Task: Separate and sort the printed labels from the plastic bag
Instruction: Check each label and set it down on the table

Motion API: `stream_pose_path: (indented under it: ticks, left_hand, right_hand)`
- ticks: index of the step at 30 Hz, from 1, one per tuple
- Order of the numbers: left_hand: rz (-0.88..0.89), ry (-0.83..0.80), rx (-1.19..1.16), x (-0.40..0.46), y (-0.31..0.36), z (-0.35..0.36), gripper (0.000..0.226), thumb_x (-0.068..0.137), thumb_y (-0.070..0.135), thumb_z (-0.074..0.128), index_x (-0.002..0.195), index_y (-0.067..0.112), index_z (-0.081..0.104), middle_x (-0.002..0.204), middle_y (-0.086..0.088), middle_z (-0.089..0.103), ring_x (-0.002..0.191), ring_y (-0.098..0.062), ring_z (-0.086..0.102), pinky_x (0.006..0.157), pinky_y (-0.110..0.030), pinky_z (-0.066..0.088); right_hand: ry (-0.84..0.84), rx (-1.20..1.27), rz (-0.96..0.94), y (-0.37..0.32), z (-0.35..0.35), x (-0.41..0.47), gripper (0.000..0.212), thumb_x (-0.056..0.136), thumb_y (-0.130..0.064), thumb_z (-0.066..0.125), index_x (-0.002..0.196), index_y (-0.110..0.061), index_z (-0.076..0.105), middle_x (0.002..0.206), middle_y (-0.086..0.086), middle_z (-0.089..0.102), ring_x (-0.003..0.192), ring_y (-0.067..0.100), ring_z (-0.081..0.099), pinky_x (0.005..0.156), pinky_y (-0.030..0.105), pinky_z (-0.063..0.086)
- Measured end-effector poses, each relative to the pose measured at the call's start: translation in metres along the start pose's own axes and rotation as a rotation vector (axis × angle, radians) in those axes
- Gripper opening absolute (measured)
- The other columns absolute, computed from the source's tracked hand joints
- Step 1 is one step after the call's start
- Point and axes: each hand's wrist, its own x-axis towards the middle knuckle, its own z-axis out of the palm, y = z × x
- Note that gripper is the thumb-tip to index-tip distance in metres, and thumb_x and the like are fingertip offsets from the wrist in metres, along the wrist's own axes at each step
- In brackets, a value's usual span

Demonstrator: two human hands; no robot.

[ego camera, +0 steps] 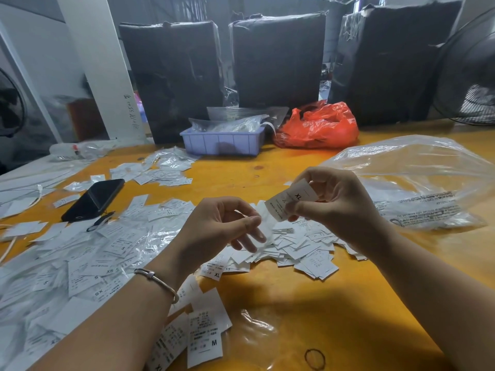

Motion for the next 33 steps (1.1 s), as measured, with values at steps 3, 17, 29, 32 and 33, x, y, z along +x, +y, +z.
stream_pose_path:
  ticks: [3, 17, 29, 32, 33]
  left_hand:
    - [-0.005, -0.012, -0.003, 0.0, 0.0, 0.0, 0.01, 0.088, 0.014, 0.066, 0.091, 0.004, 0.067, 0.079, -0.01, 0.076, 0.066, -0.026, 0.073, 0.053, -0.022, 0.053]
    - [0.11, 0.148, 0.006, 0.002, -0.005, 0.0, 0.025, 0.069, 0.028, 0.076, 0.084, 0.009, 0.076, 0.086, -0.002, 0.074, 0.086, -0.017, 0.067, 0.075, -0.023, 0.055]
    - [0.079, -0.024, 0.122, 0.001, -0.004, 0.005, 0.005, 0.081, 0.01, 0.074, 0.086, 0.008, 0.076, 0.074, -0.005, 0.075, 0.063, -0.014, 0.069, 0.056, -0.018, 0.051]
    - [0.072, 0.003, 0.116, 0.002, -0.007, 0.002, 0.006, 0.081, 0.009, 0.074, 0.085, 0.005, 0.075, 0.074, -0.007, 0.075, 0.065, -0.019, 0.072, 0.059, -0.024, 0.055]
    - [0.08, 0.013, 0.115, 0.002, -0.007, 0.002, 0.007, 0.08, 0.01, 0.075, 0.084, 0.004, 0.075, 0.074, -0.007, 0.075, 0.066, -0.02, 0.072, 0.059, -0.024, 0.056]
  right_hand:
    - [0.012, 0.033, 0.023, 0.002, 0.001, 0.0, 0.019, 0.074, 0.012, 0.07, 0.089, 0.001, 0.065, 0.074, 0.012, 0.072, 0.058, 0.017, 0.068, 0.051, 0.014, 0.047]
    - [-0.235, -0.242, -0.017, 0.005, 0.013, -0.002, 0.02, 0.077, -0.027, 0.074, 0.089, -0.011, 0.076, 0.083, -0.002, 0.074, 0.069, 0.015, 0.067, 0.056, 0.031, 0.049]
    - [-0.199, -0.431, -0.042, 0.004, 0.01, -0.001, 0.007, 0.083, -0.015, 0.071, 0.081, -0.012, 0.076, 0.069, -0.006, 0.07, 0.062, 0.007, 0.063, 0.059, 0.022, 0.048]
    - [0.203, -0.296, -0.104, -0.001, 0.008, -0.001, 0.013, 0.084, -0.005, 0.067, 0.09, -0.014, 0.076, 0.079, -0.003, 0.073, 0.068, 0.01, 0.068, 0.063, 0.032, 0.054]
    - [0.292, -0.223, -0.125, -0.004, 0.007, -0.001, 0.021, 0.085, -0.002, 0.065, 0.096, -0.017, 0.074, 0.084, -0.003, 0.073, 0.071, 0.009, 0.069, 0.064, 0.031, 0.056]
